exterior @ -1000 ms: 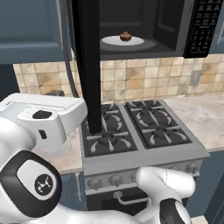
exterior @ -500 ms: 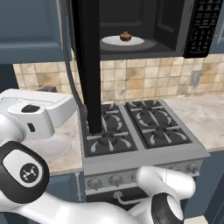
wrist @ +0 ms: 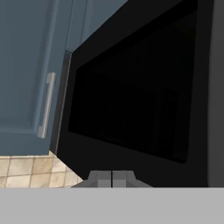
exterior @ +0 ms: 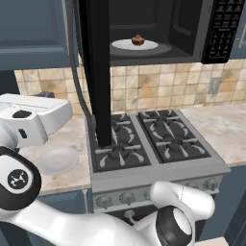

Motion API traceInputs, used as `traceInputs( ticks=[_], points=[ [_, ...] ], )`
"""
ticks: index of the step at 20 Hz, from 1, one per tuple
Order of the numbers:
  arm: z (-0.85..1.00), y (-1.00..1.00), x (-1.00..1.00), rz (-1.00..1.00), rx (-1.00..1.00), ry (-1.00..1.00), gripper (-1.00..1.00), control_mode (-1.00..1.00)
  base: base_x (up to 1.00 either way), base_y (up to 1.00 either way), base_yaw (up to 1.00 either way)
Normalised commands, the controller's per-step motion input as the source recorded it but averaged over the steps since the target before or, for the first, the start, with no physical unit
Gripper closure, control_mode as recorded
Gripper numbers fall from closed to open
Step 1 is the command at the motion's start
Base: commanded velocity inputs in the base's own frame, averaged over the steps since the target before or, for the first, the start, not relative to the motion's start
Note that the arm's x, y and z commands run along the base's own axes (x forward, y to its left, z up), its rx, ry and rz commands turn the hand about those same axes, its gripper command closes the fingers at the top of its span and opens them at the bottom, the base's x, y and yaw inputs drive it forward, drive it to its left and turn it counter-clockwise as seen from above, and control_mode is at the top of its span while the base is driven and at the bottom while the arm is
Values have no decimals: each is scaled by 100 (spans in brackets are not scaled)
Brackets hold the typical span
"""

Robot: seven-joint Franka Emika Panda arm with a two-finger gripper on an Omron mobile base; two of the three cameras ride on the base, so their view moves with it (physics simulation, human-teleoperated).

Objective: Pick the mushroom from the counter and place it in the microwave. Then turn on the microwave.

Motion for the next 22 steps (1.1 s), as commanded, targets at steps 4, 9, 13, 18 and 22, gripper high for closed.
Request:
traceInputs(
  ticks=[4,9,13,18,22],
  points=[
    [0,13,17,-4,0,0,100,-100,0,0,0],
    [0,5,13,-4,0,0,100,-100,0,0,0],
    [0,0,10,-4,0,0,100,-100,0,0,0],
    [0,0,8,-4,0,-1,100,-100,0,0,0],
    [0,0,2,-5,0,-1,100,-100,0,0,0]
  ],
)
